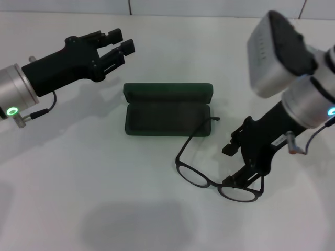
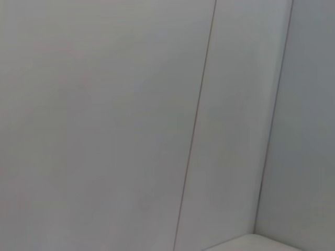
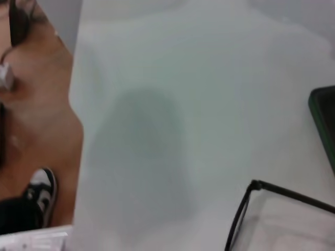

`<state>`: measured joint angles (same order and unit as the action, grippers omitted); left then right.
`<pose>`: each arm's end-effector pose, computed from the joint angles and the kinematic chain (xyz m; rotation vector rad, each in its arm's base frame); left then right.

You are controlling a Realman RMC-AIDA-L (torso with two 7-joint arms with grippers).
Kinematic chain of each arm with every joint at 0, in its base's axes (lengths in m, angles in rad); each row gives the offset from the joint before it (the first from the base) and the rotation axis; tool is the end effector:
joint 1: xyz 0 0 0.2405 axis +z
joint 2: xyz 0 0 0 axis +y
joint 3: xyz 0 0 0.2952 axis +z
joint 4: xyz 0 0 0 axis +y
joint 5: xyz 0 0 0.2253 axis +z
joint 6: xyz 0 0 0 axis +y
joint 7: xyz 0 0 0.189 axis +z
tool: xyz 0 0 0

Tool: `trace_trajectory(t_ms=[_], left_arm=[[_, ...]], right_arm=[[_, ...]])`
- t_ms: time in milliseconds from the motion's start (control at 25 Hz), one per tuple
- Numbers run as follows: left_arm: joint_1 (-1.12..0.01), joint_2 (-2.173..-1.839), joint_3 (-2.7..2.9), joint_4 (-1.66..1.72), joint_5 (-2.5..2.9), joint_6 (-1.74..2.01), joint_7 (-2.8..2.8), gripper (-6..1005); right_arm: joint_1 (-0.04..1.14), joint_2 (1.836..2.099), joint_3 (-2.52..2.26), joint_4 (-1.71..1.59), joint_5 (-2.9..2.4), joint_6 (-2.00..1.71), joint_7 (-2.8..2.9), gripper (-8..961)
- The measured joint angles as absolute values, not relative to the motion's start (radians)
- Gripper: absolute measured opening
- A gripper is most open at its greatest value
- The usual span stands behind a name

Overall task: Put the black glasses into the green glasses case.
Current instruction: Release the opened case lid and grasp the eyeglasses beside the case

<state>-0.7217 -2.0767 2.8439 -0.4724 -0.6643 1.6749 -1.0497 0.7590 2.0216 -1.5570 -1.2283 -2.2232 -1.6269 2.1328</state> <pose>-0.2768 0.4061 -0.0262 -2.3680 -0.5240 -1.0131 0.1495 0.3704 -0.0995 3.0454 -0.1680 0.4382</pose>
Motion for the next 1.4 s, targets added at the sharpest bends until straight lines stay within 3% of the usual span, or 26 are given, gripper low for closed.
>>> trace_trajectory(t_ms=[240,560,800,1400], left_arm=[[-0.709,-2.085,2.844,-0.465,-0.663,1.676,-1.034,408],[-0.696,-2.087,2.844,-0.461,-0.659,1.677,-1.028,407],[-0.694,-2.086,2.844,-0.462,-0.656,1.677,-1.011,408],[-0.689,-2.086,2.844,-0.437,-0.635,1.677,-0.959,408]], right_arm=[[0.774,2.025,-1.665,-1.216,-2.241,-1.558,2.169,747],[0.792,2.028,-1.770,-1.214,-2.221,-1.517,2.235,626],[0.794,2.028,-1.871,-1.212,-2.218,-1.441,2.285,624],[0.796,2.028,-1.907,-1.198,-2.222,-1.401,2.311,454]])
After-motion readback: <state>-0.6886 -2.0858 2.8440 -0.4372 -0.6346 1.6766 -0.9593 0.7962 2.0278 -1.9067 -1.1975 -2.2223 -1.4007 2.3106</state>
